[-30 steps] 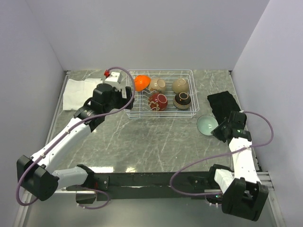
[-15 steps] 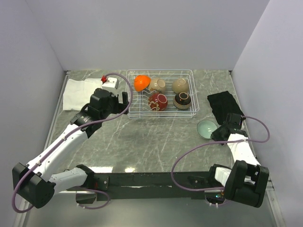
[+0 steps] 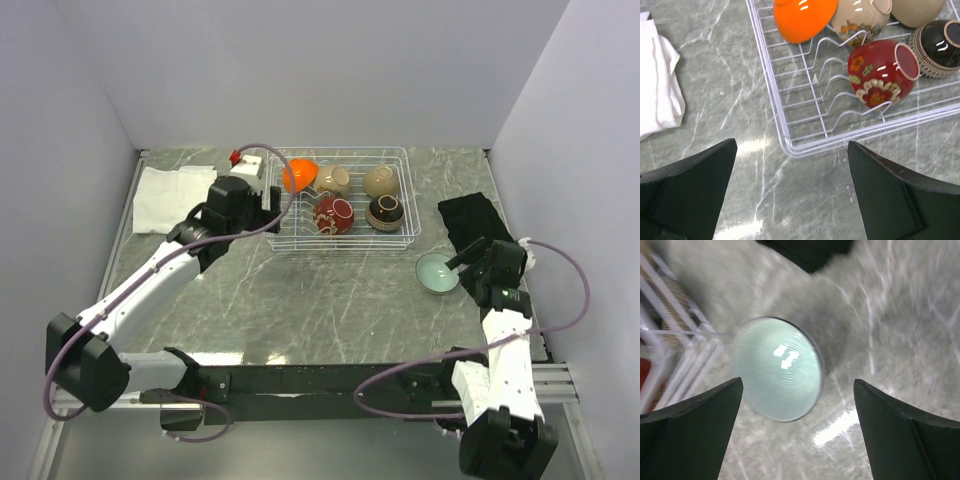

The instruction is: Unload the bowls from the dish rack

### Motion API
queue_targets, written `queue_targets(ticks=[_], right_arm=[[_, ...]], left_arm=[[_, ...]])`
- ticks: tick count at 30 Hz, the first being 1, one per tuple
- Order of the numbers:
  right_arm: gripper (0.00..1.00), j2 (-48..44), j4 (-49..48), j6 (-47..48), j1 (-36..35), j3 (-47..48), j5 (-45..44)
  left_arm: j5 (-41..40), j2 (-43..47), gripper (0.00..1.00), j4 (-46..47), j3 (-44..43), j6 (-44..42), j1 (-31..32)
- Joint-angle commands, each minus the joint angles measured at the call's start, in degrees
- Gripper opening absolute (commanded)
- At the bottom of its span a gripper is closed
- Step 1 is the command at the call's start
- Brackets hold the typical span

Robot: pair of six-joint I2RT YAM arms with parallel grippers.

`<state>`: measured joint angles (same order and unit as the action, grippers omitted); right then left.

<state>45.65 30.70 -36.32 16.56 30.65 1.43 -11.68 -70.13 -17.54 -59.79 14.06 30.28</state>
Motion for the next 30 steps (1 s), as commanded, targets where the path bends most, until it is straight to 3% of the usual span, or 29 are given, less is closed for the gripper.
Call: queue_targets(ticks=[1,12,23,30], right_arm=[[1.00,-4.9,3.8,2.6,-0.3,7.6,-2.0],[1.00,-11.2,2.5,7.8,-8.4,9.8,0.1],[1.00,-12.3,2.3,8.8,-13.9,9.6,3.0],[1.00,-10.8,0.9,10.3,-16.1,10.5,4.9]], left_arm=[[0.1,-4.7,0.99,0.1,-7.9,-0.6,0.5],[-2.5,-26.4,0.99,-5.5,-29.3,-9.0,0.5],[3.2,-41.3,0.99,-3.6,-40.0,-26.6,0.4],[5.5,-49.9,1.00,-5.8,-50.1,-29.4,-0.7]])
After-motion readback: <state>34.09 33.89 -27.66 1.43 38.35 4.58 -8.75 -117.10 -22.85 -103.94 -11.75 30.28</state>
